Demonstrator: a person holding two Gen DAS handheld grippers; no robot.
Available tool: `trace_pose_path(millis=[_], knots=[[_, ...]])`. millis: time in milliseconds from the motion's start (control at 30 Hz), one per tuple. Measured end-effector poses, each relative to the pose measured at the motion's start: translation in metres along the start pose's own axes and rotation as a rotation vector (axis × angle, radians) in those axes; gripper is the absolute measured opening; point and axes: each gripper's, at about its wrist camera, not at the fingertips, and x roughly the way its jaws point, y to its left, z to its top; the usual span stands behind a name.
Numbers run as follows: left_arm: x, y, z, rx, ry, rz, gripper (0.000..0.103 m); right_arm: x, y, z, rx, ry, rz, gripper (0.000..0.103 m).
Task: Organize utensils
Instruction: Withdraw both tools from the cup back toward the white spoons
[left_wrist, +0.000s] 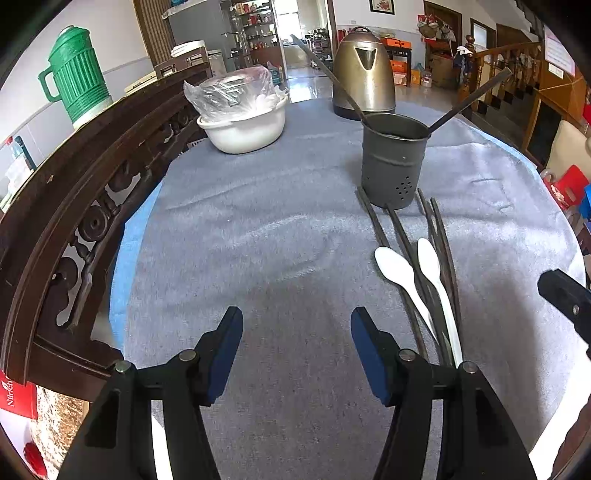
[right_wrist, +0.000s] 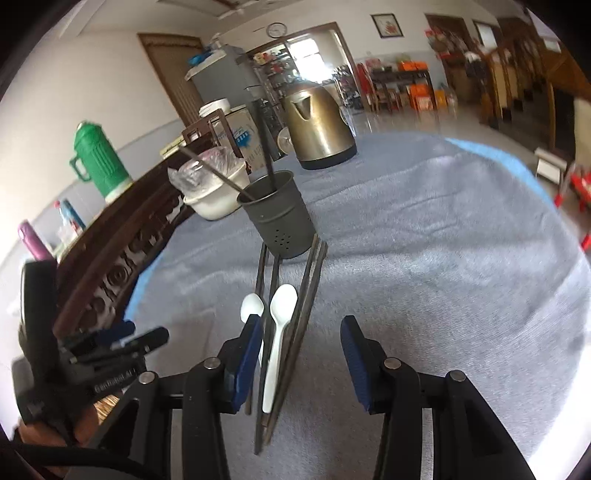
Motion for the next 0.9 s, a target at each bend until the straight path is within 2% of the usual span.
trace_pose_path(millis=[900], knots=[[0.000,0.000,-0.001,0.017,-0.029,0.017,0.062,0.004,0.010,-0.004,-0.015,0.014,0.005,0.048]])
